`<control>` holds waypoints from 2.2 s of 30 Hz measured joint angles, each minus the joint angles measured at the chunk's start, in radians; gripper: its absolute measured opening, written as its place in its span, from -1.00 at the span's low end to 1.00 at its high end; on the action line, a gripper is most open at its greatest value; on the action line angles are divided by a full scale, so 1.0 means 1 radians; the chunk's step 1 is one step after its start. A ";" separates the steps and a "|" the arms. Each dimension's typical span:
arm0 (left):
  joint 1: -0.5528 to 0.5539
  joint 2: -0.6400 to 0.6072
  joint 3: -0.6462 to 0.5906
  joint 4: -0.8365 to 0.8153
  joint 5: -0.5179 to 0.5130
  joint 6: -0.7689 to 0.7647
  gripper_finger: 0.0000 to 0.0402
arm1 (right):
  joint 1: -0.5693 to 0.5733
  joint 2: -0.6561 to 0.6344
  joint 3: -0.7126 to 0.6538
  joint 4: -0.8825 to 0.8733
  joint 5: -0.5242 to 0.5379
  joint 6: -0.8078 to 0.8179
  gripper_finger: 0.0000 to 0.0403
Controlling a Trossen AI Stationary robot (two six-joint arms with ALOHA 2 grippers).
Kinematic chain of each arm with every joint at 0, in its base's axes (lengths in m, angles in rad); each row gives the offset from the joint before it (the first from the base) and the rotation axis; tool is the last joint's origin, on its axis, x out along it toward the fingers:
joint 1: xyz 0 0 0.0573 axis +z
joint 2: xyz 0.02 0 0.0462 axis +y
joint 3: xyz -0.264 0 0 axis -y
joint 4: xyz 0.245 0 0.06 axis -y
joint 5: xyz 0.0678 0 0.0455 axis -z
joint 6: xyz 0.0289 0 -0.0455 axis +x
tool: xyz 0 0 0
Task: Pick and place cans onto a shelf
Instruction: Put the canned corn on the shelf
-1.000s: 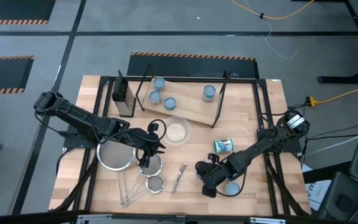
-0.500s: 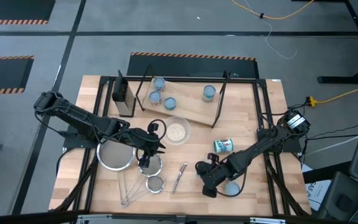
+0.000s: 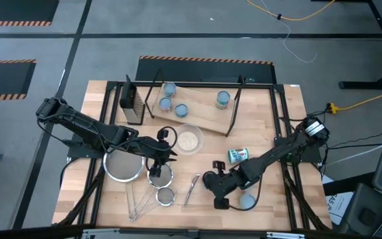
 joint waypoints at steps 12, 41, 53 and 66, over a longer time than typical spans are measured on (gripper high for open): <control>0.000 0.000 0.000 0.001 -0.026 0.000 -0.59 | -0.175 -0.001 0.226 -0.239 -0.082 -0.393 -0.95; 0.000 0.000 0.000 0.000 -0.104 0.000 -0.59 | -0.920 -0.002 0.261 -0.263 -0.420 -0.986 -0.95; 0.000 0.000 0.000 0.001 -0.135 -0.001 -0.59 | -0.973 -0.002 0.110 -0.169 -0.470 -0.986 -0.95; 0.045 0.000 0.000 0.005 -0.146 -0.005 -0.59 | -0.954 -0.002 0.082 -0.150 -0.522 -0.985 -0.95</control>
